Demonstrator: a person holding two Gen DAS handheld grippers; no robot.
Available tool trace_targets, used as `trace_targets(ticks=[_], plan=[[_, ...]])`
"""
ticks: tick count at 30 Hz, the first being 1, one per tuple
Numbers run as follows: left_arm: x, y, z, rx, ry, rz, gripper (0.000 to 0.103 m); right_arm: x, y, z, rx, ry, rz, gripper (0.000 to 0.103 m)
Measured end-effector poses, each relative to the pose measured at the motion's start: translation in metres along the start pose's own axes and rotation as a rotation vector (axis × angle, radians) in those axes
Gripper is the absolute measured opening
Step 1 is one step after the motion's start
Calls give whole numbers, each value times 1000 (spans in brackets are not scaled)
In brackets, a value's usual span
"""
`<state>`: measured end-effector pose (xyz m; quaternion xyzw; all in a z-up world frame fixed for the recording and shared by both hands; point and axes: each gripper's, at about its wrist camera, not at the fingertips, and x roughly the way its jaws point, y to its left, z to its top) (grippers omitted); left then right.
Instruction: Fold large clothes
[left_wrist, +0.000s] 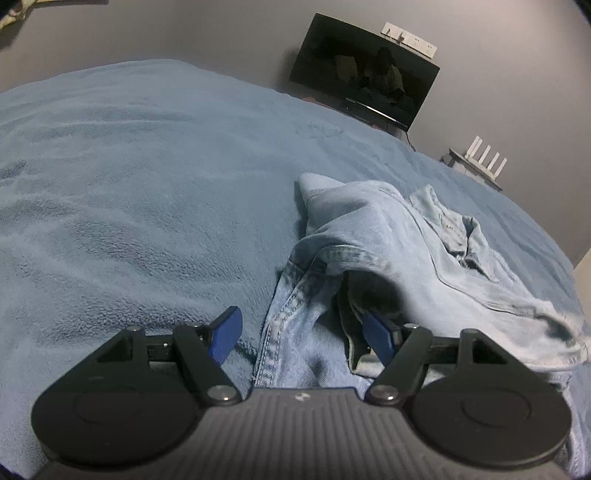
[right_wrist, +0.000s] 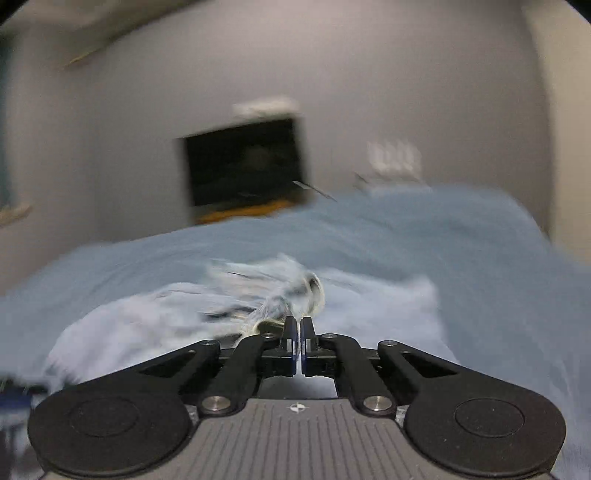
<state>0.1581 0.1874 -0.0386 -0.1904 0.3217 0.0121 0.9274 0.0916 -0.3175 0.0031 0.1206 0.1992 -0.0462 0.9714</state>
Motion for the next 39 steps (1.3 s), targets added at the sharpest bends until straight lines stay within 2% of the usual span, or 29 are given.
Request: trace_targets(ticks=[2,5,6,7,9,15,18,21,24,27,29,32,33,34,35,36,39], plan=[[3,-4,-2,20,7,6,71,11,-34,-8,143,43,-5,3],[7,-9,-5,56,19,19,71,23,-71,-26,392,79,41,17],[8,-11,-6,69,21,24,71,26,-75,-33,434,86,44,28],[10,-13,-7,85,22,32,71,29,-77,-38,452,91,45,44],[12,-18,-8,114,25,43,71,33,-73,-45,439,109,63,53],[19,-25,-12,156,42,48,71,48,-43,-64,387,250,92,61],[22,-26,-14,175,46,56,71,54,-37,-68,391,277,118,60],[24,-26,-15,183,49,59,71,55,-28,-66,366,270,121,29],[26,-24,-15,184,50,62,71,38,-15,-53,305,182,96,23],[26,-23,-15,184,52,66,71,16,-6,-36,196,30,14,22],[27,-22,-15,183,53,67,71,17,-12,-30,165,-9,-63,22],[28,-25,-17,198,63,81,71,40,-29,-34,193,82,-73,26],[29,-26,-17,207,68,94,71,46,-34,-38,218,105,-80,30],[30,-26,-18,217,73,113,71,50,-36,-40,225,109,-84,36],[32,-25,-17,222,73,134,71,52,-36,-42,220,103,-90,38],[31,-24,-16,218,64,141,71,54,-36,-42,217,103,-92,39],[26,-19,-12,180,-8,84,71,52,-32,-41,225,82,-64,33]])
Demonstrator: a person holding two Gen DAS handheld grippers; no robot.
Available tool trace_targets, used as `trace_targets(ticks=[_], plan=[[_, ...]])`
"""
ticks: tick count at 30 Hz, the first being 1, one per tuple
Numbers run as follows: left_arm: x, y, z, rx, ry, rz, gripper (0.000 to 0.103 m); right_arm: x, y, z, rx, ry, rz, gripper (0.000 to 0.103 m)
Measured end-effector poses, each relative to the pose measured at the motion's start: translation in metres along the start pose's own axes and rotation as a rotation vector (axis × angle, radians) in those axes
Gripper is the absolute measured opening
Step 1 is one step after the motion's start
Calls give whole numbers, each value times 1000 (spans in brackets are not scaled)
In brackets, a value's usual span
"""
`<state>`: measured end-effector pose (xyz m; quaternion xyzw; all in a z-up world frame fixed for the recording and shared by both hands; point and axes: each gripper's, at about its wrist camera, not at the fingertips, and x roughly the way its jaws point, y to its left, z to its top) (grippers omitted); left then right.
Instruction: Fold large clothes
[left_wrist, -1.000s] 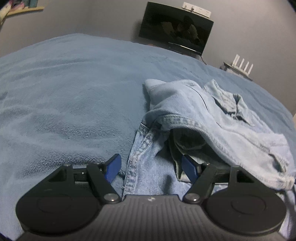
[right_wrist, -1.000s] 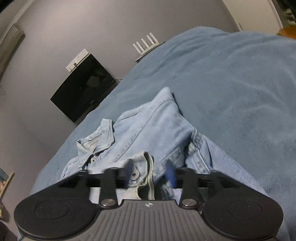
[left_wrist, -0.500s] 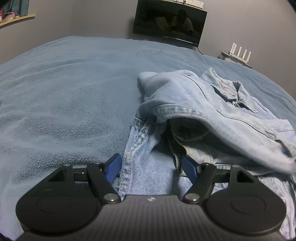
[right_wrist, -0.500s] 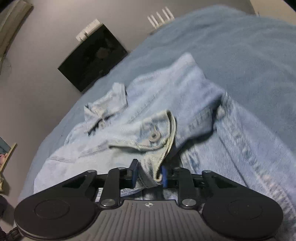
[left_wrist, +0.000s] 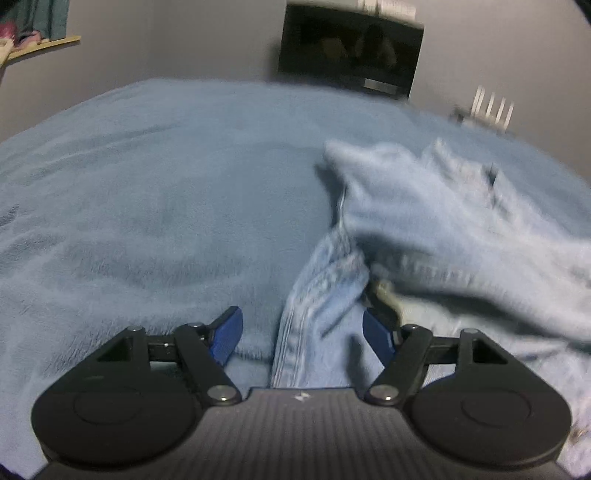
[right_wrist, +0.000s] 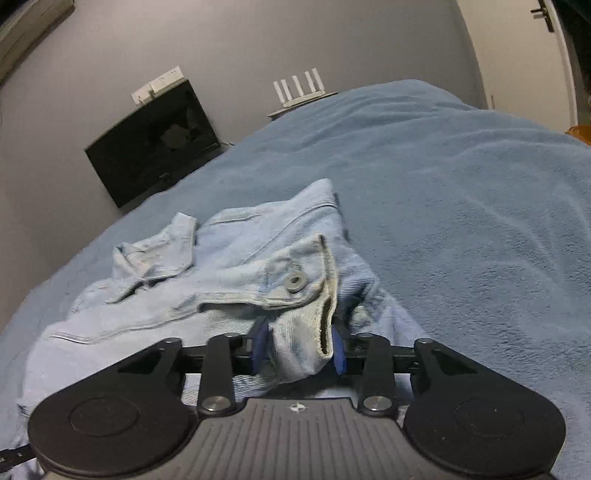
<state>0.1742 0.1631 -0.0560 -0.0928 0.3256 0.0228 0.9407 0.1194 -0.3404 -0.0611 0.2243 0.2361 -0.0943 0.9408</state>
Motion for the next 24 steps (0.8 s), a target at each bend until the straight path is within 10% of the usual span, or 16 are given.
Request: trace_targets(ticks=[18,24], plan=[[48,-41,10,266,-38,-51,81,-6,-6,-4,1,-26,1,34],[54,13,20,-47,-50,58,81,-8,-1,-4,-14,-35,23,31]])
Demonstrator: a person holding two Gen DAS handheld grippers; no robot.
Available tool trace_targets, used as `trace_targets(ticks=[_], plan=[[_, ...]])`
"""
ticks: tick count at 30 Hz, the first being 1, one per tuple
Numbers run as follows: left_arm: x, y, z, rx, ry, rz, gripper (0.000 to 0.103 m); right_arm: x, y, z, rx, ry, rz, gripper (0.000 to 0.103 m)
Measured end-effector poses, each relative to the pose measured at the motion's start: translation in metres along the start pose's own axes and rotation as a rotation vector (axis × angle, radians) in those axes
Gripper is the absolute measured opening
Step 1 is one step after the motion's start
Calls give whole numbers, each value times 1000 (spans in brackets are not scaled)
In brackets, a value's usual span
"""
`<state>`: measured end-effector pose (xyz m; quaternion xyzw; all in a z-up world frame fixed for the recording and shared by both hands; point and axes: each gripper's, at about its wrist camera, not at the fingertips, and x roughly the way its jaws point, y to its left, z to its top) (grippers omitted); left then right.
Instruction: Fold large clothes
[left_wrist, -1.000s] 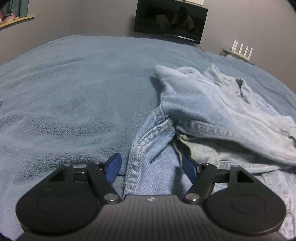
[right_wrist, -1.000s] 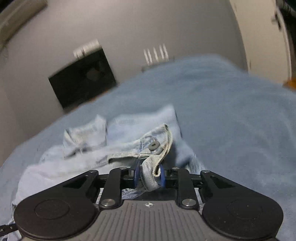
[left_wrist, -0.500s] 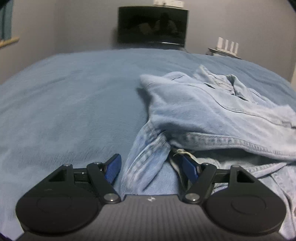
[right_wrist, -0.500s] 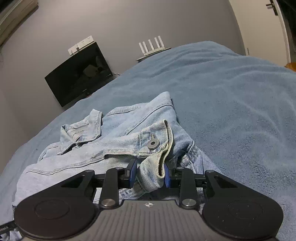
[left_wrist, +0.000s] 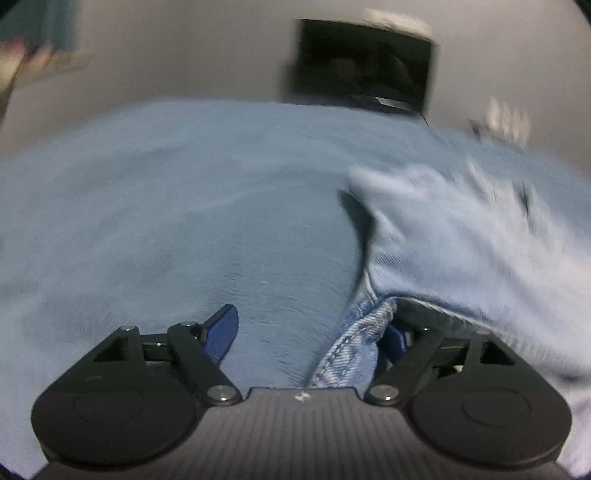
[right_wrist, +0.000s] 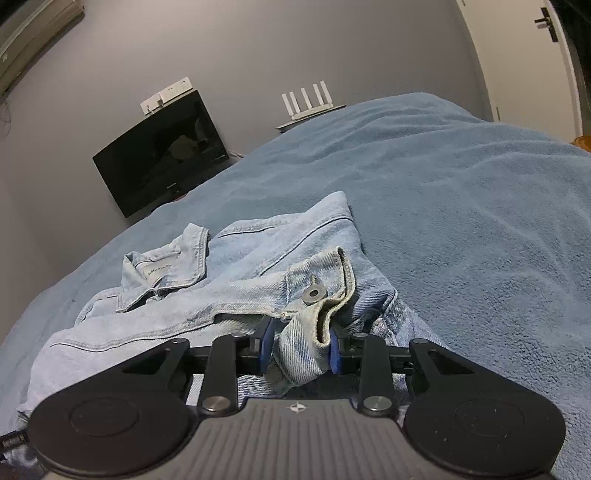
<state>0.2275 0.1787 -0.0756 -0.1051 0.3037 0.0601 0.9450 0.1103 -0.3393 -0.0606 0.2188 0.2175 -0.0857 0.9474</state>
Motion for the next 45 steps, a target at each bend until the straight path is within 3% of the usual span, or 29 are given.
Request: trace_targets(ticks=[3,6,8,11,13,15,17,18,20,22,26,30,35,36,37,39,44,45], plan=[[0,2,-2,-12,-31,63,81,0,7,-1,-10,9,72,31],[5,1,-3,-16,-13,58,81,8,17,-6,-101,53,7,31],[4,2,-1,-11,14,39,81,13,11,-10,-97,88,-19,31],[-14,0,-2,9,48,61,83,4,12,-6,-97,47,-19,35],[-28,-3,0,-16,49,90,83,-7,22,-3,-148,-28,-88,59],[-42,-6,4,-44,0,77,83,-16,30,-2,-197,-102,-116,72],[-48,-14,9,-27,-88,41,83,-17,36,-1,-240,-129,-81,69],[-49,-20,12,3,-121,58,83,-15,38,-1,-262,-124,-57,64],[-46,-32,14,69,-170,81,83,-8,43,-4,-309,-112,-6,57],[-35,-41,10,133,-190,52,87,-1,45,-8,-349,-97,34,48],[-1,-44,-6,200,-65,66,91,16,49,-19,-398,-27,46,35],[23,-24,-4,54,20,34,99,24,42,-20,-397,2,-20,8],[19,-33,-6,91,-10,65,99,23,33,-24,-362,-3,-7,8],[13,-33,-7,96,-23,60,99,23,32,-24,-356,2,-4,10],[5,-32,-9,93,-33,49,100,18,30,-24,-340,15,1,19],[-15,-27,-13,76,-36,34,100,9,24,-23,-295,51,12,44],[-74,-12,-17,20,-8,8,100,-47,12,12,-221,16,14,45],[-84,-10,-18,13,3,0,100,-58,10,20,-227,22,18,52]])
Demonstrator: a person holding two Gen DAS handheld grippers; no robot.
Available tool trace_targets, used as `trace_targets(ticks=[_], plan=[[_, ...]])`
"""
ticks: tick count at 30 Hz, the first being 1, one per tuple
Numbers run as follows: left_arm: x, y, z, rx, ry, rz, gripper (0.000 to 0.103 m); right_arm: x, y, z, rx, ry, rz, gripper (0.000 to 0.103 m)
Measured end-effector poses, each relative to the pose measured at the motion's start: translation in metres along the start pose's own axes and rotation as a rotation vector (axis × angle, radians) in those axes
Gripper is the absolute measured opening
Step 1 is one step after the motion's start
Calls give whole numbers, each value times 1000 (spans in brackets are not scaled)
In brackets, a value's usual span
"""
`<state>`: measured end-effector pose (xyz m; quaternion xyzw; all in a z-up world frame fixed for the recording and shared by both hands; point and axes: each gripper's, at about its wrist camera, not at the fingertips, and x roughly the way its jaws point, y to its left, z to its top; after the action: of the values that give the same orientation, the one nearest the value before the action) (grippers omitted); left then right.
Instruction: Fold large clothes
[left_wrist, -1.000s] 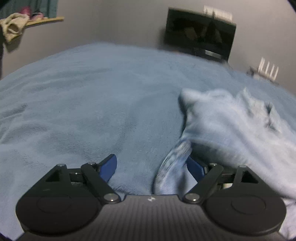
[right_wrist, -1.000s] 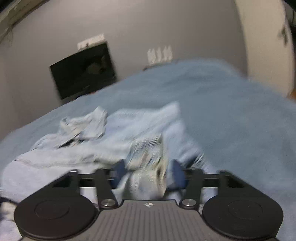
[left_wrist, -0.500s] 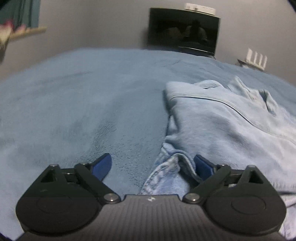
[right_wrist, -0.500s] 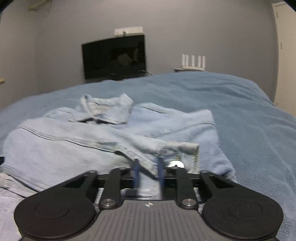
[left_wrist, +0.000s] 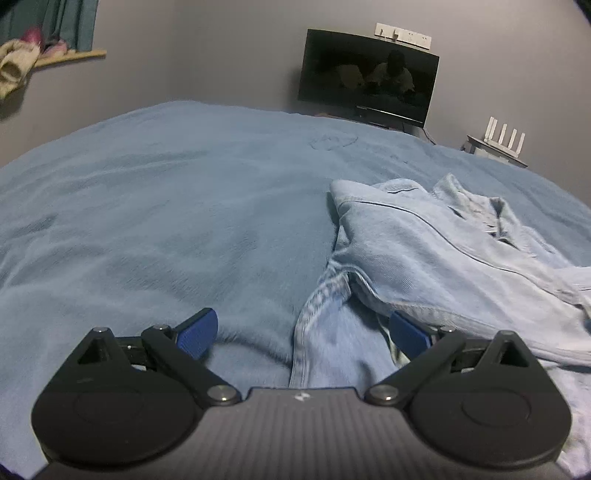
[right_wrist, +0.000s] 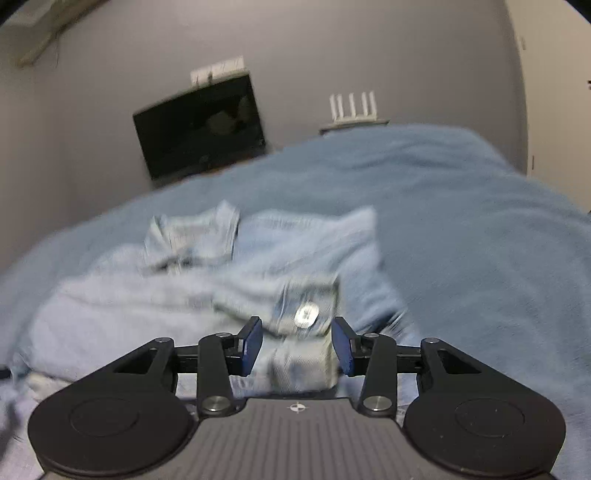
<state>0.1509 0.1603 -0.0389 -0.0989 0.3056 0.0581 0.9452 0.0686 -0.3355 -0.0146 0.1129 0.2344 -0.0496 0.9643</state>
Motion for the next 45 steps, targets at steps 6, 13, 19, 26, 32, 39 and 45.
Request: trace_targets(ticks=[6,13,19,26,32,39,45], plan=[[-57,16,-19,34,132,-59,100,-64,-39,15,-149,223,29,78],[-100,44,-38,-85,312,-172,100,-90,-107,-35,134,589,140,83],[-111,52,-53,-160,444,-207,100,-94,-108,-58,244,685,179,85],[-102,62,-64,-225,580,-267,93,-76,-95,-72,218,824,189,85],[-102,58,-61,-224,502,-390,69,-65,-94,-78,237,851,214,75],[-77,67,-66,-321,534,-432,64,-48,-97,-79,271,849,207,70],[-90,65,-61,-346,499,-594,64,-58,-101,-72,281,800,240,69]])
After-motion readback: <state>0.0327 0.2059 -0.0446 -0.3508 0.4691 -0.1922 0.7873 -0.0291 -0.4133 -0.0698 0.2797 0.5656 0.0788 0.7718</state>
